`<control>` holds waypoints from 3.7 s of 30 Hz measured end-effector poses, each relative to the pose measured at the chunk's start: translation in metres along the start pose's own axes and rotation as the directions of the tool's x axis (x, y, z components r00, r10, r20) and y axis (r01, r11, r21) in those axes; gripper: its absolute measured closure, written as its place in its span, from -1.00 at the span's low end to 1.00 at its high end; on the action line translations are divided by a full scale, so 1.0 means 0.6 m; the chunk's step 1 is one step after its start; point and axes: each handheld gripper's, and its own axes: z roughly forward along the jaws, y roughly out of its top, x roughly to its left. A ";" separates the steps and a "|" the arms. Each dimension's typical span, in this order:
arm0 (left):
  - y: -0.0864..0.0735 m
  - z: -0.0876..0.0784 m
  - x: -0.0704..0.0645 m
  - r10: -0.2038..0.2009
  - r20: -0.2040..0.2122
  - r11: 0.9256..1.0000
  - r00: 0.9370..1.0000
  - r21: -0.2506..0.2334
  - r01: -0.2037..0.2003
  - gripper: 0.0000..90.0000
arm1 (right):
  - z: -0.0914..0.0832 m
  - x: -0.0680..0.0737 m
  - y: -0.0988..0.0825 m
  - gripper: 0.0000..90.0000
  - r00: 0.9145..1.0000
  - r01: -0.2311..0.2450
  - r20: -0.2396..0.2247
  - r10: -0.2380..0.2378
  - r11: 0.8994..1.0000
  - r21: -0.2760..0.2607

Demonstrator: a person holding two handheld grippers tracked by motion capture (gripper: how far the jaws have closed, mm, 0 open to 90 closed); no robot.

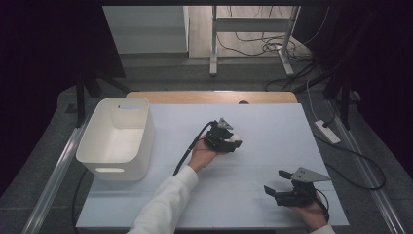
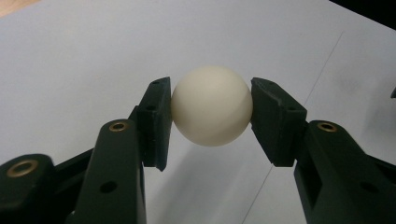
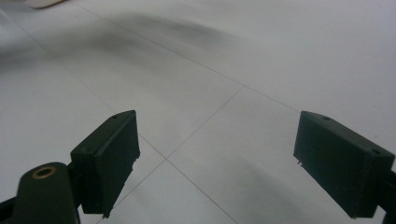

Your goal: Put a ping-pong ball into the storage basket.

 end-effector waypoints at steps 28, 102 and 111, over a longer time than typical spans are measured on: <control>0.000 -0.047 -0.006 0.013 -0.003 0.999 1.000 -0.051 -0.013 0.13 | -0.001 -0.002 0.000 -0.68 1.000 -0.001 0.003 0.001 1.000 0.001; 0.003 -0.166 0.000 0.011 -0.028 0.977 1.000 -0.213 -0.017 0.12 | 0.000 0.000 -0.001 -0.68 1.000 0.004 0.008 -0.004 1.000 0.006; 0.001 -0.181 0.007 0.000 -0.030 0.973 1.000 -0.230 -0.007 0.12 | 0.001 0.000 -0.001 -0.68 1.000 0.005 0.008 -0.005 1.000 0.005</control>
